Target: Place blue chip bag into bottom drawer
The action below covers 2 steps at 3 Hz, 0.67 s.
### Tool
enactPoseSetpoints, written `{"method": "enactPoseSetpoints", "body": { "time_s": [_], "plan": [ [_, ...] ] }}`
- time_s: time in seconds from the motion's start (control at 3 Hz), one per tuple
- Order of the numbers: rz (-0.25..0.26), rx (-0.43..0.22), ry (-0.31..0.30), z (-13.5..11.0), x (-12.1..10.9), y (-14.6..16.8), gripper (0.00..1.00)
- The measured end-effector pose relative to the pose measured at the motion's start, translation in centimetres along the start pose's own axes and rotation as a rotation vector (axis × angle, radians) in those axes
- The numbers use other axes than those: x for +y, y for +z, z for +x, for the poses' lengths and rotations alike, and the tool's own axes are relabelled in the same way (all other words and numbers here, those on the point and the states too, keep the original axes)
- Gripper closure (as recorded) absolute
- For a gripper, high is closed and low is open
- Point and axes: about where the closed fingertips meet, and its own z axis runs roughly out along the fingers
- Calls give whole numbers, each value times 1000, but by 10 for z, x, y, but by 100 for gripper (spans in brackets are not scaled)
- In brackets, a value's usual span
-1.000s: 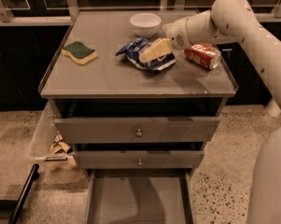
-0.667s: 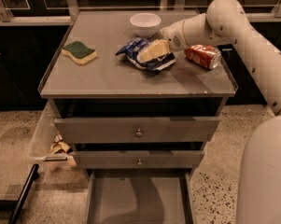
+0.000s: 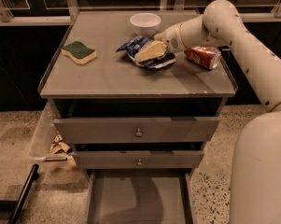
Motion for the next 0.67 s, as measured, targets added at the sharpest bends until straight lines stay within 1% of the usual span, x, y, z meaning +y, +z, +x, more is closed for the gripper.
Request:
{"method": "enactPoseSetpoints", "body": {
  "time_s": [0.67],
  "plan": [
    [0,0,0,0,0,0,65]
  ]
}}
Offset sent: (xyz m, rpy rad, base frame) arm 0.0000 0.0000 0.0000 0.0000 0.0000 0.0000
